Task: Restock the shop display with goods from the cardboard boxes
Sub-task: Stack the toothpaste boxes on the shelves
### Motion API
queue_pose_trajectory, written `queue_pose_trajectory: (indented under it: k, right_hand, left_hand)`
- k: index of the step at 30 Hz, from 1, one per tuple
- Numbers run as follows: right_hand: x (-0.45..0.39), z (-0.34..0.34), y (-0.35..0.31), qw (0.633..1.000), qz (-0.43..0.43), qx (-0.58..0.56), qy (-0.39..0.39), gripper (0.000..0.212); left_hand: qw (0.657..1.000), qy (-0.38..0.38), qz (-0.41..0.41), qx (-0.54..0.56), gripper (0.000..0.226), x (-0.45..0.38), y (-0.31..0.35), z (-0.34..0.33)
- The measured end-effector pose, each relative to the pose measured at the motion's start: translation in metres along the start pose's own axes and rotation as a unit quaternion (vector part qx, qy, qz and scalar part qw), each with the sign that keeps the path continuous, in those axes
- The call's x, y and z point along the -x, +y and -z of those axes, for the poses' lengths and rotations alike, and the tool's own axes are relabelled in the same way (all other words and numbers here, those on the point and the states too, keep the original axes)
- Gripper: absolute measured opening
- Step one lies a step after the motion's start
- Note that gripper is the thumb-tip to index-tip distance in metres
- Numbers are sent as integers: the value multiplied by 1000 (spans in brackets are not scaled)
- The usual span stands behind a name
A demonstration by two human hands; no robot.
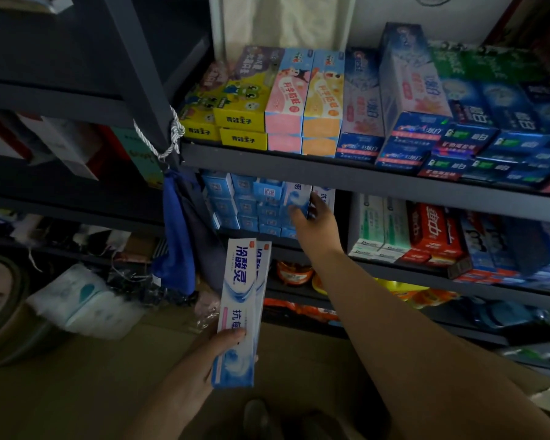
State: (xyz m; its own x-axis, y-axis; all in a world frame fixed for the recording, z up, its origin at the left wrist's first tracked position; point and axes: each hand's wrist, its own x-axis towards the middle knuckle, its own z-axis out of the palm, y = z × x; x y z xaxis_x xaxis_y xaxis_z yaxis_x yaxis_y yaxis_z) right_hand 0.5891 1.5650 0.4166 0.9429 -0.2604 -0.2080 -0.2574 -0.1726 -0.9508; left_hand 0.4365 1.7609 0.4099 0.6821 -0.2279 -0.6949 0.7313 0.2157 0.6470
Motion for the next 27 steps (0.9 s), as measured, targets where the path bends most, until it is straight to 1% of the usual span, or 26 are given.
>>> queue_pose_trajectory:
  k: [2, 4, 6, 9, 10, 11, 12, 13, 14, 15, 16, 18, 19, 20, 22, 23, 24, 27]
  right_hand:
    - [-4, 0, -1, 1000, 2, -2, 0, 53]
    - [-6, 1, -4, 1000, 0, -2, 0, 54]
    - [-6, 1, -6, 1000, -9, 1, -7, 56]
    - [-4, 5, -9, 999, -24, 21, -24, 63]
    - [1, 7, -11, 999, -34, 23, -22, 64]
    - [10, 9, -12, 999, -46, 24, -16, 65]
    - [23, 13, -11, 998, -54, 30, -7, 62]
    - [39, 17, -8, 998, -57, 40, -2, 53]
    - [59, 22, -4, 997, -62, 53, -7, 41]
    - [80, 28, 3, 995, -82, 59, -26, 28]
    - [101, 34, 7, 990, -115, 52, -56, 22]
    - [142, 46, 16, 973, -190, 7, -133, 28]
    - [158, 52, 19, 961, -217, -44, -165, 29]
    - [171, 56, 22, 950, -231, -98, -188, 32]
    - [184, 65, 32, 939, -234, -147, -208, 53]
    - [186, 68, 37, 938, -230, -154, -206, 63]
    - [187, 72, 36, 942, -226, -160, -192, 68]
    - [180, 82, 37, 954, -214, -174, -121, 65]
  left_hand:
    - [1000, 5, 1, -3, 62, 1, 0, 1]
    - [1000, 6, 1, -11, 62, 1, 0, 2]
    - [1000, 3, 0, -24, 71, 2, 1, 1]
    - [999, -12, -8, -45, 93, 3, 2, -3]
    - [999, -18, -7, -43, 92, 3, 2, -5]
    - [999, -17, -7, -41, 86, 3, 2, -8]
    - [999, -17, -4, -41, 81, 3, 2, -10]
    - [999, -19, 2, -44, 82, 4, 3, -14]
    - [999, -22, 3, -47, 84, 3, 2, -18]
    - [999, -22, -2, -48, 82, 1, 2, -23]
    - [998, -19, -8, -55, 74, 0, 2, -33]
    - [997, -21, 1, -79, 54, -1, 5, -57]
    - [995, -51, 3, -81, 49, 1, 1, -63]
    - [994, -60, 4, -88, 50, 3, -2, -68]
    - [997, -28, 25, -71, 71, -1, -3, -89]
    - [997, -21, 27, -65, 78, -1, -3, -95]
    - [997, -26, 19, -68, 79, -1, -4, -99]
    - [995, -34, -9, -94, 64, -7, 3, -115]
